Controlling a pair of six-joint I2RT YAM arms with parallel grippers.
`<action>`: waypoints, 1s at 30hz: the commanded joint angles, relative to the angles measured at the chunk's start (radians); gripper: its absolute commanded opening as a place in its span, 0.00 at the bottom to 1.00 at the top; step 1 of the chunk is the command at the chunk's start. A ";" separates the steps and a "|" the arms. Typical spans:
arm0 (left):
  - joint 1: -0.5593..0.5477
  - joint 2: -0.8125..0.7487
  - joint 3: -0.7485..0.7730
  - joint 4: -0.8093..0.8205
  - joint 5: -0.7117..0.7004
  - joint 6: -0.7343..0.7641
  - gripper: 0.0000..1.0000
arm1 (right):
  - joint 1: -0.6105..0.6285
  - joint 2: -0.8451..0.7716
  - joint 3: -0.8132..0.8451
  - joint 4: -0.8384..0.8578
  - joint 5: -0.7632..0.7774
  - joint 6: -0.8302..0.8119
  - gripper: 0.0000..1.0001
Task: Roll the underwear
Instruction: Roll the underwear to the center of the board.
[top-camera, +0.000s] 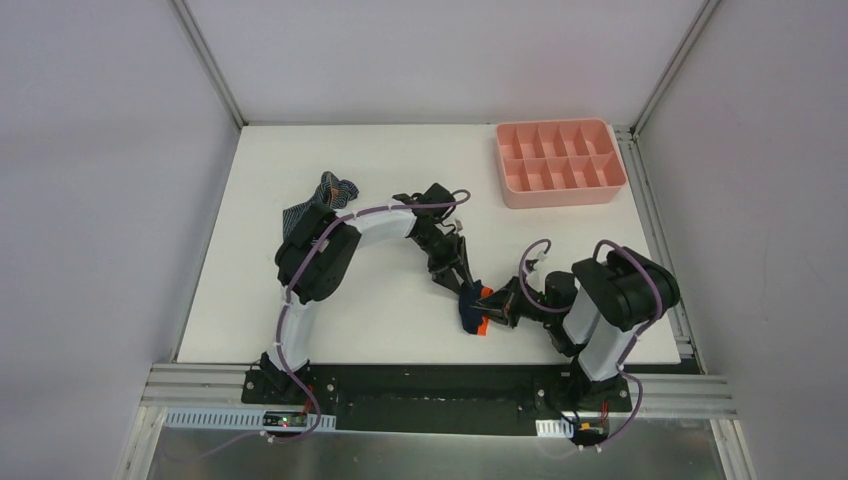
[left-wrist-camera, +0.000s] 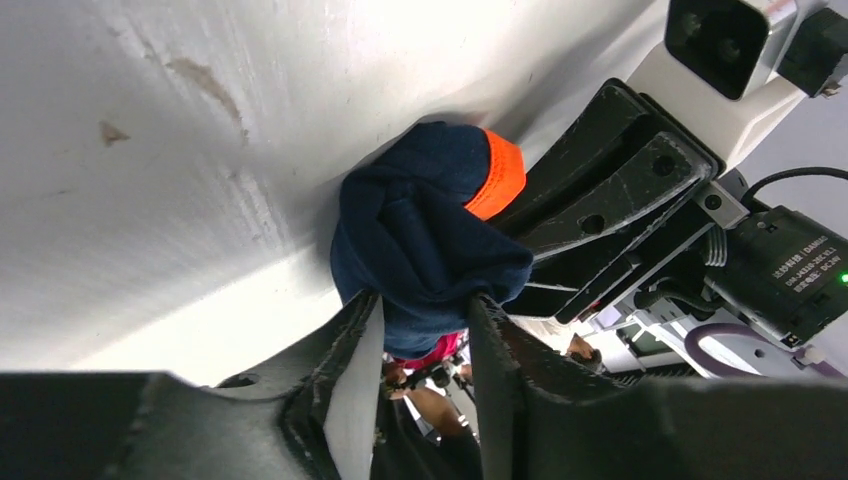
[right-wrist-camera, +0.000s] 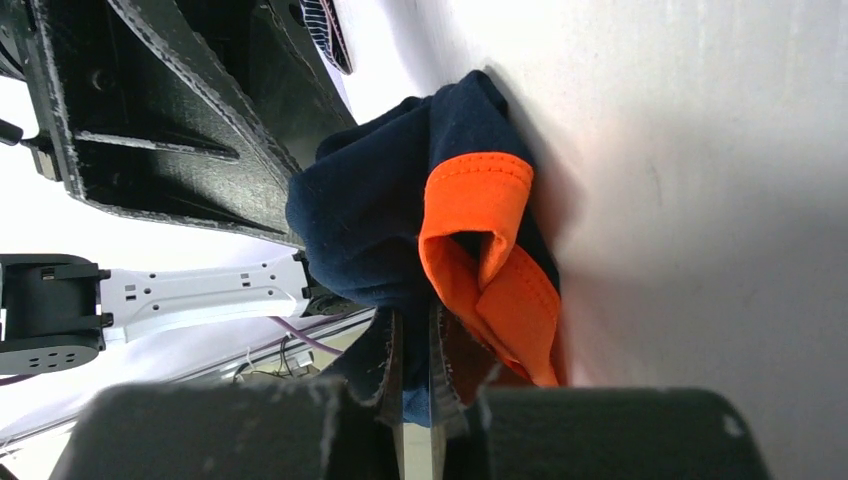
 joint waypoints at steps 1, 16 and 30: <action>-0.029 0.030 0.029 0.000 0.024 -0.004 0.32 | 0.000 0.072 -0.023 0.039 0.032 0.013 0.00; -0.046 -0.030 -0.019 0.004 -0.098 -0.053 0.00 | 0.049 -0.421 0.073 -0.684 0.201 -0.169 0.64; -0.051 -0.013 -0.010 0.004 -0.078 -0.054 0.00 | 0.166 -0.850 0.332 -1.556 0.555 -0.365 0.80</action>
